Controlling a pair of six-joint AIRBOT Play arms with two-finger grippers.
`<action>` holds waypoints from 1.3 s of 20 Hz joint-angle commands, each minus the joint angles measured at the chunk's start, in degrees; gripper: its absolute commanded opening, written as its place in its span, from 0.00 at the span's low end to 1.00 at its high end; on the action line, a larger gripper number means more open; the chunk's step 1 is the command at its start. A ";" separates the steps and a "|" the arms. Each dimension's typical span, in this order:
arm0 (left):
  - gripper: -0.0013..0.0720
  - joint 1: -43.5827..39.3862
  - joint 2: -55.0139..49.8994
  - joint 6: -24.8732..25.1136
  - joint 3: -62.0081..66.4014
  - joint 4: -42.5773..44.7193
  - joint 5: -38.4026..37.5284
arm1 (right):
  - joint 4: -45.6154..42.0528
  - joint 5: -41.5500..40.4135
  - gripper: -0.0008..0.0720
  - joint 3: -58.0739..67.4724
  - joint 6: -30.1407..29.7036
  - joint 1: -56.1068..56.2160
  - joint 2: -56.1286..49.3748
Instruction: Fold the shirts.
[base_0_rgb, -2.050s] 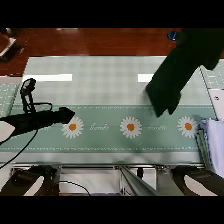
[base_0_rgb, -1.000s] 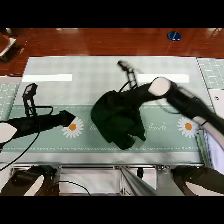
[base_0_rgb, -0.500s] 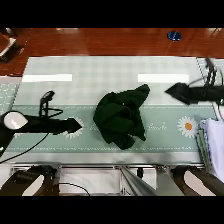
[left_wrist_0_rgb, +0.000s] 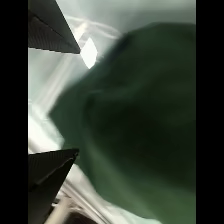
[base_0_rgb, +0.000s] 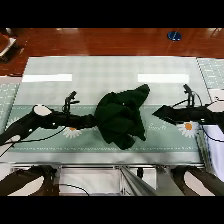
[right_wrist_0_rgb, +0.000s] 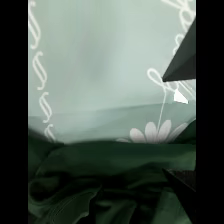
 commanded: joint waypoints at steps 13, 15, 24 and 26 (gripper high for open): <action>0.05 0.92 -10.60 4.07 10.08 -7.56 -4.59 | 10.51 -5.70 0.04 1.14 -6.08 16.41 -14.32; 0.05 4.09 -9.27 4.07 14.51 -7.58 -9.86 | 6.97 -1.84 0.04 7.96 -5.03 13.44 -11.32; 0.05 22.60 12.09 -2.43 51.82 -11.67 -5.51 | -16.00 15.80 0.04 77.13 7.78 8.96 -3.96; 0.05 25.70 16.85 -6.99 59.04 -1.75 -6.12 | -16.92 19.23 0.04 86.25 7.82 8.96 -1.66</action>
